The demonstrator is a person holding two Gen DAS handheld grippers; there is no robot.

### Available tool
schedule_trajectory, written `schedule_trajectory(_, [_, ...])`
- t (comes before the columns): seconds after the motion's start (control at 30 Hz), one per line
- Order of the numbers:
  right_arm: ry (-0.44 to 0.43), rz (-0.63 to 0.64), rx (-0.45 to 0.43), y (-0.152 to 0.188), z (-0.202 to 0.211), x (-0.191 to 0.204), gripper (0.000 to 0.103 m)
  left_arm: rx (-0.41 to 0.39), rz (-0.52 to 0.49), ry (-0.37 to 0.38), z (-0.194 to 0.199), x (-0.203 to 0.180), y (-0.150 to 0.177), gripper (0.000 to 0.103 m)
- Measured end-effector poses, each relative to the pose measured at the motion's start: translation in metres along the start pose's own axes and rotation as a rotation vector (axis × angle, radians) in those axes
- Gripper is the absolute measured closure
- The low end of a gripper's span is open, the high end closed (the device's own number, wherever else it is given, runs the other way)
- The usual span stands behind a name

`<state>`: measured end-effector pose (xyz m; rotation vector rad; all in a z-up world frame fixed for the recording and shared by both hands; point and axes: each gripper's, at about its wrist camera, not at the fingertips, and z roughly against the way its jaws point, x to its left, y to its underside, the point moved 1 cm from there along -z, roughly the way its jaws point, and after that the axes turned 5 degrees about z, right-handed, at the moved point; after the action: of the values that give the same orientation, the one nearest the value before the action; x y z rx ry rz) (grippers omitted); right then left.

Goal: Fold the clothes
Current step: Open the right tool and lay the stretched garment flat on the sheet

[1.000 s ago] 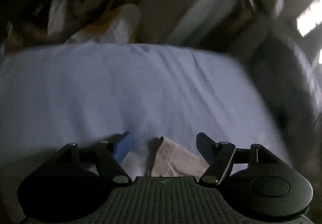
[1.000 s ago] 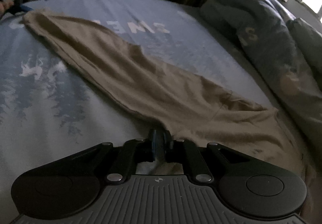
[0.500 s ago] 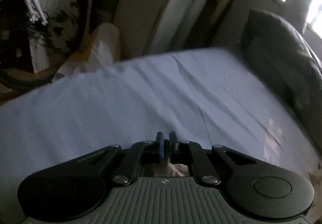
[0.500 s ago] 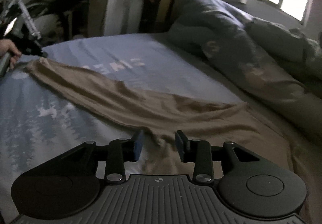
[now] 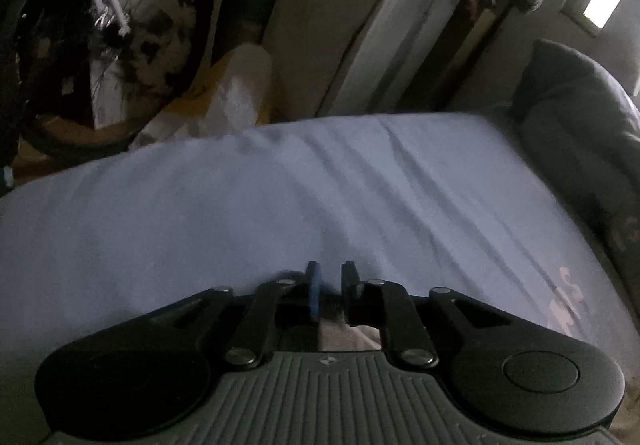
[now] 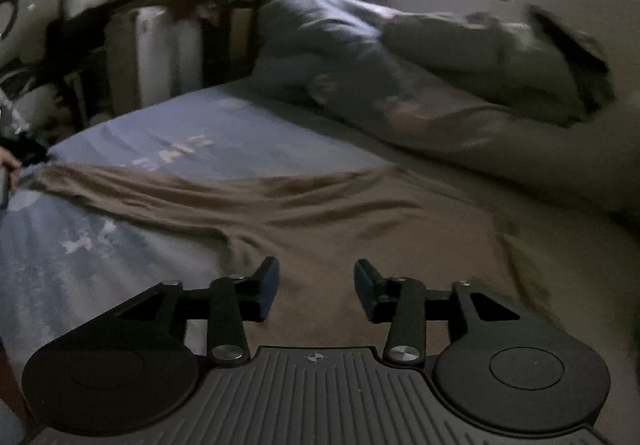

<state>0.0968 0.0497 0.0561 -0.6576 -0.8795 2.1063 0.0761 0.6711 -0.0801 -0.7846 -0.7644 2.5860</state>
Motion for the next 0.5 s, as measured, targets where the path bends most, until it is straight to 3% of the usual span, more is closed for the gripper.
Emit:
schedule_trajectory(0.07, [0.034, -0.018, -0.002, 0.01, 0.021, -0.01, 0.05, -0.027, 0.011, 0.011, 0.015, 0.004, -0.002, 0.055])
schedule_trajectory(0.13, [0.032, -0.025, 0.005, 0.024, 0.041, -0.01, 0.049, -0.082, 0.026, 0.04, 0.042, 0.008, -0.002, 0.023])
schedule_trajectory(0.2, [0.014, -0.016, 0.014, 0.039, 0.061, -0.005, 0.048, -0.143, 0.027, 0.068, 0.072, 0.009, 0.0, 0.013])
schedule_trajectory(0.3, [-0.049, 0.063, 0.061, 0.076, 0.068, 0.023, 0.048, -0.191, 0.011, 0.142, 0.12, 0.002, 0.013, 0.007])
schedule_trajectory(0.33, [-0.07, 0.09, 0.078, 0.088, 0.07, 0.033, 0.048, -0.197, -0.008, 0.174, 0.137, -0.003, 0.021, 0.001])
schedule_trajectory(0.4, [-0.112, 0.145, 0.11, 0.112, 0.074, 0.053, 0.048, -0.206, -0.067, 0.233, 0.171, -0.018, 0.042, 0.0])
schedule_trajectory(0.5, [-0.176, 0.227, 0.159, 0.149, 0.079, 0.083, 0.048, -0.165, -0.155, 0.35, 0.216, -0.047, 0.083, 0.0])
